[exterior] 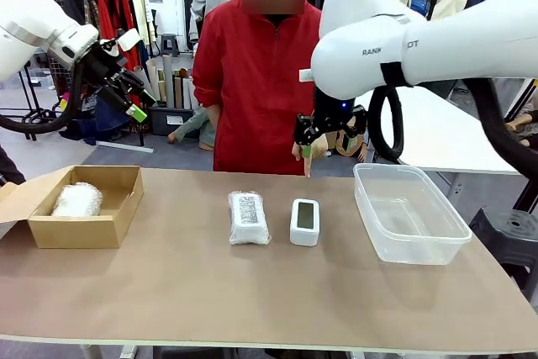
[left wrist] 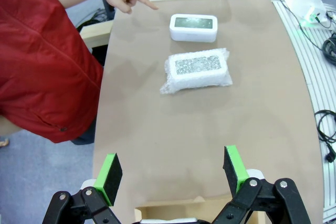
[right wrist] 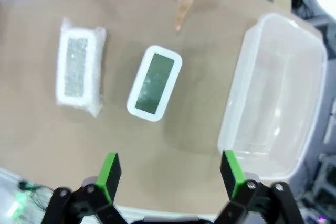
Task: Separate and place wrapped and unwrapped clocks.
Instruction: Pick up the Digital clock indicated by the person.
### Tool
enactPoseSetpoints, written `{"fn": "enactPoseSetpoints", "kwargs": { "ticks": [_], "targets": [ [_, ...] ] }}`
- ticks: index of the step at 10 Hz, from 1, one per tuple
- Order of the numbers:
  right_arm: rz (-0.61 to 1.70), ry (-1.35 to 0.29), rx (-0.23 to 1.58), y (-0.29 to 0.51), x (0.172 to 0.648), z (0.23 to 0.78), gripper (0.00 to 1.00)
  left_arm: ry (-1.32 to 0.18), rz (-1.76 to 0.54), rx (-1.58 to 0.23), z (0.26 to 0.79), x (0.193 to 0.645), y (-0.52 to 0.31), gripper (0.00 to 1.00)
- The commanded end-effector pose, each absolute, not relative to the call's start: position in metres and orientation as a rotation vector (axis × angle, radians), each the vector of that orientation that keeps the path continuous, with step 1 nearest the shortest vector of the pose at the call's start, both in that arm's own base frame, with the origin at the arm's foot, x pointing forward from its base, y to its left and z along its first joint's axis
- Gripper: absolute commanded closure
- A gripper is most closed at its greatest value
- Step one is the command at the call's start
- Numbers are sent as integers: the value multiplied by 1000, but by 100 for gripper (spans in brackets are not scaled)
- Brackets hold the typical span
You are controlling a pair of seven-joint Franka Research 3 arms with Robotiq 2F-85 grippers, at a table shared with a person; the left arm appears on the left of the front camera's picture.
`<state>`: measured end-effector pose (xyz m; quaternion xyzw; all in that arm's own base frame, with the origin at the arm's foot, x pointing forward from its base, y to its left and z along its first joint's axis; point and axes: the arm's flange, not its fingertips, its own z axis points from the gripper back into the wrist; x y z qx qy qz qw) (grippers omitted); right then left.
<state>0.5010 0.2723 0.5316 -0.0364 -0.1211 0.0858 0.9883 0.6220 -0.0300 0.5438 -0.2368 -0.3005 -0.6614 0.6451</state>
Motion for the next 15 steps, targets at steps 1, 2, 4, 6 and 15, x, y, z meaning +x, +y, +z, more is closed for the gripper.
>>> {"fn": "enactPoseSetpoints", "kwargs": {
  "ticks": [1, 2, 4, 6, 15],
  "targets": [
    [-26, -279, -44, 279, 514, 518, 0, -685, -1503, -537, 545, 622, -29, 0],
    [-79, -303, -32, 280, 515, 502, 0, -685, -1503, -537, 545, 622, -29, 0],
    [-128, -309, -1, 280, 518, 477, 0, -685, -1503, -537, 545, 622, -29, 0],
    [-161, -297, 19, 276, 521, 452, 0, -685, -1503, -537, 545, 622, -29, 0],
    [-139, -257, 25, 266, 526, 430, 0, -685, -1503, -537, 545, 622, -29, 0]
  ]
}}
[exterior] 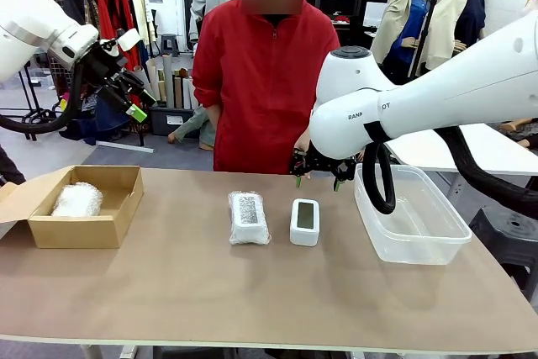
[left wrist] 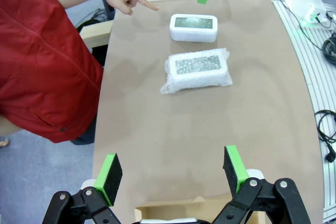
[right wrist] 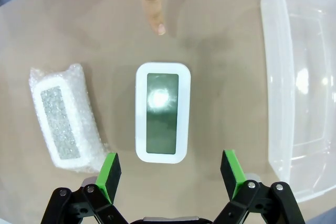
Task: Separate and place wrapped and unwrapped clocks.
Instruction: Pick up the Digital clock indicated by the person.
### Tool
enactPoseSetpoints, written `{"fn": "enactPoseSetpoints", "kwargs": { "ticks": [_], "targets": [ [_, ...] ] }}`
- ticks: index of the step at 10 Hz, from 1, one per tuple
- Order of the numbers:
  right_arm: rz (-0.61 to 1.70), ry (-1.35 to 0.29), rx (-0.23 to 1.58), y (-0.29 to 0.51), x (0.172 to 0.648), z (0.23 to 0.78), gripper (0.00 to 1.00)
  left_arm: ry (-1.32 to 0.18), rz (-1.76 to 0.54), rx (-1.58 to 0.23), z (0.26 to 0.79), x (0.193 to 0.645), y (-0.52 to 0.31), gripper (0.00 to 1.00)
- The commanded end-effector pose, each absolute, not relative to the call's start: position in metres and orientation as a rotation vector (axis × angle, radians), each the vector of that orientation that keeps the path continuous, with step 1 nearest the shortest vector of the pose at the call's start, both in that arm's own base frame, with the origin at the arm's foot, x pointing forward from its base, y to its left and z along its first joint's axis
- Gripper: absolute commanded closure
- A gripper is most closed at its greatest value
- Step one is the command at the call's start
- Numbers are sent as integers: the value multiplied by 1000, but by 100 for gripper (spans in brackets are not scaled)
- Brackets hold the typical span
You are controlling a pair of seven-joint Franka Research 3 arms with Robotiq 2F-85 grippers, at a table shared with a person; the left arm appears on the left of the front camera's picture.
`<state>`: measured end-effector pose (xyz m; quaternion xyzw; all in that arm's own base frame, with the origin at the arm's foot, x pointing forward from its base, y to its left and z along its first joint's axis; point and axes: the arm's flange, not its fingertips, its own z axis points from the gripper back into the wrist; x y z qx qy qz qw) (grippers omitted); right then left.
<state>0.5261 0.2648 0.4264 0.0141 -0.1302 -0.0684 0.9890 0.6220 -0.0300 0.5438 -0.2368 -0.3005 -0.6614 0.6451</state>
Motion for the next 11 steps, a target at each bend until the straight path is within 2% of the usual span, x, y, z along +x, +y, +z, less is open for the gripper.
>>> {"fn": "enactPoseSetpoints", "kwargs": {
  "ticks": [1, 5, 11],
  "targets": [
    [-139, -257, 25, 266, 526, 430, 0, -685, -1503, -537, 545, 622, -29, 0],
    [-186, -233, 113, 264, 553, 408, 0, -685, -1503, -537, 545, 622, -29, 0],
    [-253, -128, 53, 273, 574, 368, 0, -685, -1503, -537, 545, 622, -29, 0]
  ]
}}
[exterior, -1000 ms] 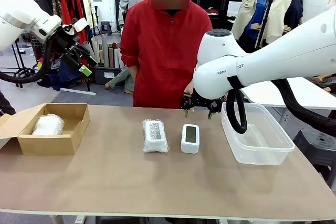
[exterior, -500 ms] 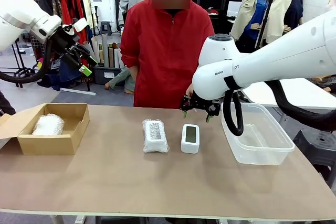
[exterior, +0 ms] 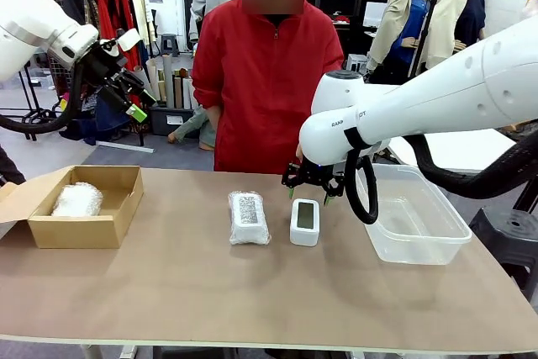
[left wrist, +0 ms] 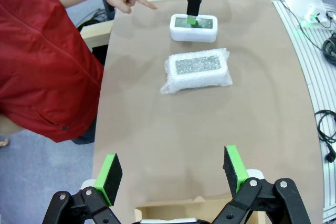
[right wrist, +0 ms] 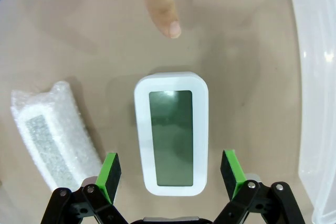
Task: Separate and place wrapped and unwrapped clocks.
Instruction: Pick up the Digital clock indicated by the person.
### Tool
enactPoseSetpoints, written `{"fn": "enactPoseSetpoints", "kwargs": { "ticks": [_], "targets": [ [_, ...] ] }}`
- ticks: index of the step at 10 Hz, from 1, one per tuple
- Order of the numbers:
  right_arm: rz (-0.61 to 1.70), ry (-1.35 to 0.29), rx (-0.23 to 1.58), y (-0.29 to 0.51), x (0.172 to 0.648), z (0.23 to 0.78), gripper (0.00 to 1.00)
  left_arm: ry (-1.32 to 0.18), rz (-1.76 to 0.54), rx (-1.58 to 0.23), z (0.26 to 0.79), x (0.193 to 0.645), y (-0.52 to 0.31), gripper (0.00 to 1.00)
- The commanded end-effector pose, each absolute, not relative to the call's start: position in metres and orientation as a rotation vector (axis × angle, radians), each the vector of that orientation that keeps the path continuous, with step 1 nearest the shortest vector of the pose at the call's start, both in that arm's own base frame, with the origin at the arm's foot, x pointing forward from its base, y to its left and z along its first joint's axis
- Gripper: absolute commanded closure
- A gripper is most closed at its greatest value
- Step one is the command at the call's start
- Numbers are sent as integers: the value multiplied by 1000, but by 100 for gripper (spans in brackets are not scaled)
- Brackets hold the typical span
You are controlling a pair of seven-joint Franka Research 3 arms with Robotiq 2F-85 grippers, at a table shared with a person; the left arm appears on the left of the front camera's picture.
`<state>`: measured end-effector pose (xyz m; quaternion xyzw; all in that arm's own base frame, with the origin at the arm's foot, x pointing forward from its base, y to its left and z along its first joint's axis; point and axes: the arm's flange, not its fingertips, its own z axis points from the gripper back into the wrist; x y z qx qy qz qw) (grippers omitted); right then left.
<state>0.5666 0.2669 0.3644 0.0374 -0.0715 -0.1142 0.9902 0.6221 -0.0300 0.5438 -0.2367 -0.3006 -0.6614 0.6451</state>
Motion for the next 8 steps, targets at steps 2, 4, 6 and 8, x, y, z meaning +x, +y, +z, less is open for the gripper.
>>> {"fn": "enactPoseSetpoints", "kwargs": {
  "ticks": [2, 4, 6, 8],
  "targets": [
    [-269, -110, 22, 274, 577, 354, 0, -685, -1503, -537, 545, 622, -29, 0],
    [-270, -84, 19, 275, 578, 344, 0, -685, -1503, -537, 545, 622, -29, 0],
    [-270, -73, 18, 275, 579, 338, 0, -685, -1503, -537, 545, 622, -29, 0],
    [-272, -53, 10, 275, 580, 331, 0, -685, -1503, -537, 545, 622, -29, 0]
  ]
}}
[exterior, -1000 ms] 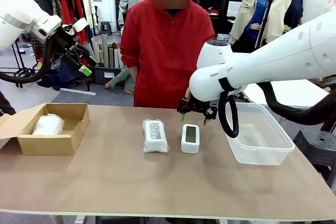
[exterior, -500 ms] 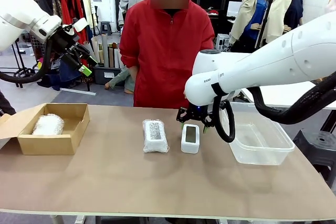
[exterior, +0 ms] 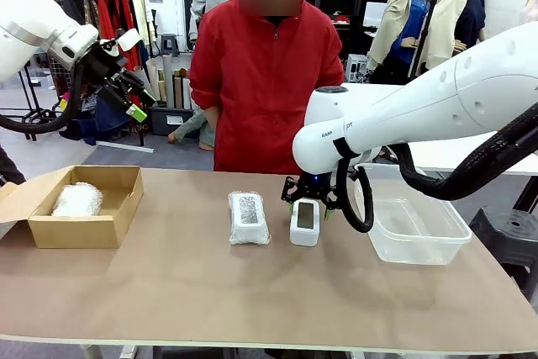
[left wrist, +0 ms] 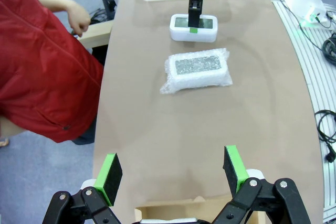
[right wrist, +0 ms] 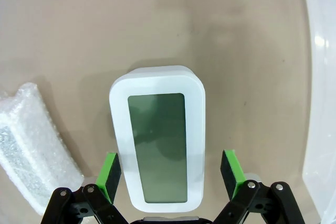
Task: Separate and place wrapped and unwrapped clocks.
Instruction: Pick up the Digital clock indicated by the person.
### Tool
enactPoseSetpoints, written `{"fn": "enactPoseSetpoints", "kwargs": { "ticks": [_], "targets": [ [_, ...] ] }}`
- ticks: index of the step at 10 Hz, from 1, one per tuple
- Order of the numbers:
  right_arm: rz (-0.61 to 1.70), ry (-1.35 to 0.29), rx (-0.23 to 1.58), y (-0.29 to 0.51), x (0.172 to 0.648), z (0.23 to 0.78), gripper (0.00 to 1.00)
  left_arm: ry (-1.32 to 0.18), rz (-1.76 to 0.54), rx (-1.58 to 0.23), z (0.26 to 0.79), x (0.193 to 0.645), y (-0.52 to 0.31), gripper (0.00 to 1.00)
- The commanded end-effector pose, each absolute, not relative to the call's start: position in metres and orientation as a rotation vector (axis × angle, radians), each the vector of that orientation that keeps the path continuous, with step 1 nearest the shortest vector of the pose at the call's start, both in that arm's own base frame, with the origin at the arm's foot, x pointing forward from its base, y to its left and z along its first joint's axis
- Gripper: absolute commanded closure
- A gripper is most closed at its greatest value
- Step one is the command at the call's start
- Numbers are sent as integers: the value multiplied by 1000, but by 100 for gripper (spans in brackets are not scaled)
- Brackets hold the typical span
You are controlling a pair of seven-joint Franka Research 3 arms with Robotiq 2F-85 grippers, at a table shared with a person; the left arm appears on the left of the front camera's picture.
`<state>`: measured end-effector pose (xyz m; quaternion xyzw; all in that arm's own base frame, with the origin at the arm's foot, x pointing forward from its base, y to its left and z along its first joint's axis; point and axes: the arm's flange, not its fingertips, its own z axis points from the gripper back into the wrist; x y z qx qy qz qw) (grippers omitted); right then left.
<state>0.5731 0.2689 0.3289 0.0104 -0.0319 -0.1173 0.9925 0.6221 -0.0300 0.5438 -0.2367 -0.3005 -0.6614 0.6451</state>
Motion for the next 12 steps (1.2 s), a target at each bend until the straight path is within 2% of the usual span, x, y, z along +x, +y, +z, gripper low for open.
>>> {"fn": "enactPoseSetpoints", "kwargs": {
  "ticks": [1, 4, 9, 12],
  "targets": [
    [-273, -45, 8, 276, 581, 326, 0, -685, -1503, -537, 545, 622, -29, 0],
    [-274, -31, 5, 277, 584, 319, 0, -685, -1503, -537, 545, 622, -29, 0],
    [-269, -17, 8, 273, 585, 317, 99, -685, -1503, -537, 545, 622, -29, 0],
    [-199, -33, -20, 271, 571, 351, 100, -685, -1503, -537, 545, 622, -29, 0]
  ]
}}
